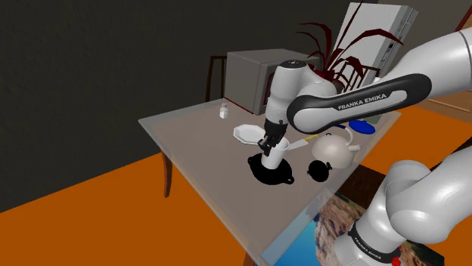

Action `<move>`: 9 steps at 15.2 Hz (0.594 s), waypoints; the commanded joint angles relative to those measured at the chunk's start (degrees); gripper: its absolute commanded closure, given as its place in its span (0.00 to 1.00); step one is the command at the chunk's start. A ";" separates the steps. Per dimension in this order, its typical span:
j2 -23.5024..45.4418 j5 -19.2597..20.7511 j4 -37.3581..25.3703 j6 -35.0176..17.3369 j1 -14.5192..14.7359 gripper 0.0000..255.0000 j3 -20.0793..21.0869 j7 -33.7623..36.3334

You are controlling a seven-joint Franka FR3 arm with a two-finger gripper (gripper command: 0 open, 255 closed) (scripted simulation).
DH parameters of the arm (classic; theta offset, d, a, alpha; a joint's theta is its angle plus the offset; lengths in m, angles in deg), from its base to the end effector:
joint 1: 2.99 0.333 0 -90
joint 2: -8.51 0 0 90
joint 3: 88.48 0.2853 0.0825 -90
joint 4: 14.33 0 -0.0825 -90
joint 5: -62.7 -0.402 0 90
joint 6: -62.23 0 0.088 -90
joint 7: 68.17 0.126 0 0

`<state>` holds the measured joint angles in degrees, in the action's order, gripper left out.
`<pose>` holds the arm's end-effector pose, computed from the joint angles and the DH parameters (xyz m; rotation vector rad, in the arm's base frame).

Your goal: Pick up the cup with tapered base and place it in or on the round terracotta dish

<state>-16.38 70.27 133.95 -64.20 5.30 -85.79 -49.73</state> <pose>0.4242 0.0742 0.3533 3.0269 -0.0882 0.1249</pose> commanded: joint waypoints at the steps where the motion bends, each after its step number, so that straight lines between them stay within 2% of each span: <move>1: 0.06 0.02 0.03 -0.13 -0.01 1.00 0.00 0.01; 5: 0.06 0.02 0.03 -0.13 -0.01 1.00 0.00 0.01; 6: 0.05 0.02 0.03 -0.13 -0.01 0.00 0.00 0.01; 9: 0.04 0.02 0.03 -0.12 -0.01 0.00 0.00 0.01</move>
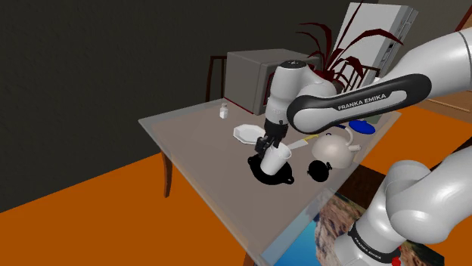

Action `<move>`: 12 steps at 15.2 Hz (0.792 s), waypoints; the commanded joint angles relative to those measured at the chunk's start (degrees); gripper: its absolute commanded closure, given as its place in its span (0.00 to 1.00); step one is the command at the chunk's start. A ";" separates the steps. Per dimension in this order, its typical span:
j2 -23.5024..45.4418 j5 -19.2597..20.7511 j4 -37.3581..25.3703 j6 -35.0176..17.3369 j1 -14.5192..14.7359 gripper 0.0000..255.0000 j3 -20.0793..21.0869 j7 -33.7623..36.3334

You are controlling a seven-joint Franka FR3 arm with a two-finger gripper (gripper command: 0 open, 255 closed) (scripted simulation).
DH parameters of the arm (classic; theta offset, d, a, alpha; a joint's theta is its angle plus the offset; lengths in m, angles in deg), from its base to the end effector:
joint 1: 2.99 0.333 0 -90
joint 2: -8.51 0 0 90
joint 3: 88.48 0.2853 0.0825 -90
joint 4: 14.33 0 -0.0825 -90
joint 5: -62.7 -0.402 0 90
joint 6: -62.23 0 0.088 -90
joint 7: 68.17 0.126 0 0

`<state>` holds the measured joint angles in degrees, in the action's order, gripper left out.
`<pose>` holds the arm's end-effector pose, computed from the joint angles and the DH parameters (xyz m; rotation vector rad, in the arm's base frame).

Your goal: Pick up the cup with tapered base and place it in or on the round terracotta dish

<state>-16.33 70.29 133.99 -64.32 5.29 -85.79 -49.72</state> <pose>0.4243 0.0742 0.3528 3.0269 -0.0881 0.1257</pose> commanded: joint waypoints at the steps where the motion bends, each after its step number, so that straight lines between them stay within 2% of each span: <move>1: 0.00 0.00 0.00 0.00 0.00 0.00 0.00 0.00; 2: 0.00 0.00 0.00 0.00 0.00 0.00 0.00 0.00; 6: -3.49 -0.98 -4.71 8.21 0.63 0.00 0.38 -0.47; 12: -3.49 -0.98 -4.71 8.21 0.63 0.00 0.38 -0.47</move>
<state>-19.81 69.31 129.30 -56.15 5.92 -85.42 -50.19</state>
